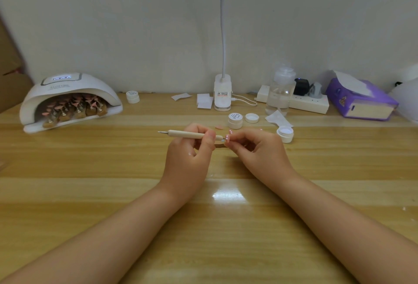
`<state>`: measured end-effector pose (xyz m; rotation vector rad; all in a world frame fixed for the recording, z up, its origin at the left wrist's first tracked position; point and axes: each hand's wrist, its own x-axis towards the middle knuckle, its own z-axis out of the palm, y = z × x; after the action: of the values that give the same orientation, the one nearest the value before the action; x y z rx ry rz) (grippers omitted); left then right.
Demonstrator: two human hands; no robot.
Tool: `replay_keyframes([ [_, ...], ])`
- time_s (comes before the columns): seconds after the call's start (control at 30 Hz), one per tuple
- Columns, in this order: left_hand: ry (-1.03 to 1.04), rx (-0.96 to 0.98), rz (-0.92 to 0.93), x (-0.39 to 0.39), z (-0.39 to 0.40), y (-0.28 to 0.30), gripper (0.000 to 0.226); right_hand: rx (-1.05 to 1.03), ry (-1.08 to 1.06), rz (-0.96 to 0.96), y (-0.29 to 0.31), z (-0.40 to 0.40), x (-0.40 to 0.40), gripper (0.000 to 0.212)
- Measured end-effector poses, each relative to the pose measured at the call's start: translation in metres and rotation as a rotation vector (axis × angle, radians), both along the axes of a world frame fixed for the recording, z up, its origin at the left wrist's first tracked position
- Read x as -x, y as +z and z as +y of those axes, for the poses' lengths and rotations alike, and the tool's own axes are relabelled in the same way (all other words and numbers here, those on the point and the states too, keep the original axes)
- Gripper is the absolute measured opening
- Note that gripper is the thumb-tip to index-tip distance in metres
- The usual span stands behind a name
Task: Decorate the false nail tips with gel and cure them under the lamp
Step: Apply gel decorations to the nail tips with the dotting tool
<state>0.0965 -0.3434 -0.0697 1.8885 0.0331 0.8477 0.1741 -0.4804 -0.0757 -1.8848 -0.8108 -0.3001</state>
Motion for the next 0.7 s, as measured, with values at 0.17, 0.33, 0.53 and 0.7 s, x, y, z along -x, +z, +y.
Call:
replay_keyframes([
  [0.17, 0.001, -0.007, 0.0, 0.0, -0.0004, 0.0005, 0.018, -0.016, -0.001, 0.011, -0.0013, -0.0002, -0.0004, 0.006],
  [0.33, 0.009, -0.012, -0.002, -0.0002, -0.0007, 0.0004, 0.018, -0.014, 0.001, 0.008, -0.0022, 0.0006, -0.0007, 0.005],
  [0.53, 0.007, 0.017, -0.037, 0.0017, -0.0007, 0.0029, 0.017, -0.019, -0.012, 0.018, -0.0016, 0.001, -0.0004, 0.005],
  [0.7, 0.01, 0.047, -0.098, 0.0038, -0.0006, 0.0054, 0.018, 0.002, -0.019, 0.016, -0.0013, -0.0001, -0.0004, 0.006],
])
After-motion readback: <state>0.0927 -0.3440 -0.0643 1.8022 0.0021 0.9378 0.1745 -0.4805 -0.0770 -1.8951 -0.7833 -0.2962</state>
